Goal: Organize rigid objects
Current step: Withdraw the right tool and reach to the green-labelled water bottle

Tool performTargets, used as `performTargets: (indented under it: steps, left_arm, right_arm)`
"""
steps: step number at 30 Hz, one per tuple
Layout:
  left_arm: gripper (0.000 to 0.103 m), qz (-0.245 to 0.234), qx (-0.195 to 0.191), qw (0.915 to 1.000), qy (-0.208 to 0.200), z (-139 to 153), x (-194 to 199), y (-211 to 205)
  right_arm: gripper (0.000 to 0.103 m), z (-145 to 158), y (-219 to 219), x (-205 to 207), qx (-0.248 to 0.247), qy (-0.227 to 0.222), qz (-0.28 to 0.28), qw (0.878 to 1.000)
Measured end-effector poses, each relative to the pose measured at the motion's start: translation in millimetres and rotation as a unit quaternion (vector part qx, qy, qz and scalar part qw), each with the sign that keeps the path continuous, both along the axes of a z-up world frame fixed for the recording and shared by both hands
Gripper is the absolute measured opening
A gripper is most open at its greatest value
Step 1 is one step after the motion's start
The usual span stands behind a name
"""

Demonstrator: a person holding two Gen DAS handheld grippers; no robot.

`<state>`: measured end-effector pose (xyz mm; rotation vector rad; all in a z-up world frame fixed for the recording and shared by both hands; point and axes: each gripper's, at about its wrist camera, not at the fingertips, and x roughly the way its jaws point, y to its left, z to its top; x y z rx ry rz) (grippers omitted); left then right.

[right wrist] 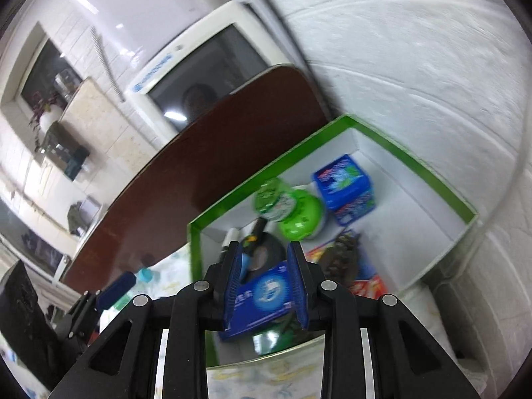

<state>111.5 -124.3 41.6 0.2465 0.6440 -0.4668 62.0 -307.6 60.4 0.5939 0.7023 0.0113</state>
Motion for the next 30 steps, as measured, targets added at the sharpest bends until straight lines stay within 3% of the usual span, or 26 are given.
performTargets:
  steps: [1, 5, 14, 17, 20, 30]
  left_arm:
    - [0.075, 0.016, -0.003, 0.9999, 0.0, 0.1, 0.6, 16.0]
    - [0.078, 0.098, -0.007, 0.9952, 0.001, -4.4, 3.4, 85.5]
    - [0.084, 0.245, -0.029, 0.9689, 0.023, -35.4, 9.2, 220.0]
    - [0.085, 0.262, -0.037, 0.9635, 0.04, -48.0, 15.5, 244.0]
    - [0.085, 0.269, -0.043, 0.9605, 0.055, -59.9, 24.3, 262.0]
    - [0.085, 0.249, -0.059, 0.9634, 0.081, -87.5, 59.0, 278.7]
  right_arm:
    - [0.031, 2.0, 9.3, 3.0, -0.002, -0.001, 0.014, 1.0]
    - [0.065, 6.2, 53.2, 16.7, 0.0, -0.01, 0.067, 0.998]
    - [0.074, -3.8, 177.2, 69.7, -0.015, 0.02, 0.203, 0.979]
    - [0.082, -12.0, 210.2, 89.9, -0.014, 0.028, 0.227, 0.973]
    - [0.083, -20.7, 236.7, 108.3, -0.022, 0.044, 0.236, 0.971]
    - [0.083, -50.4, 276.7, 172.1, 0.002, 0.079, 0.244, 0.967]
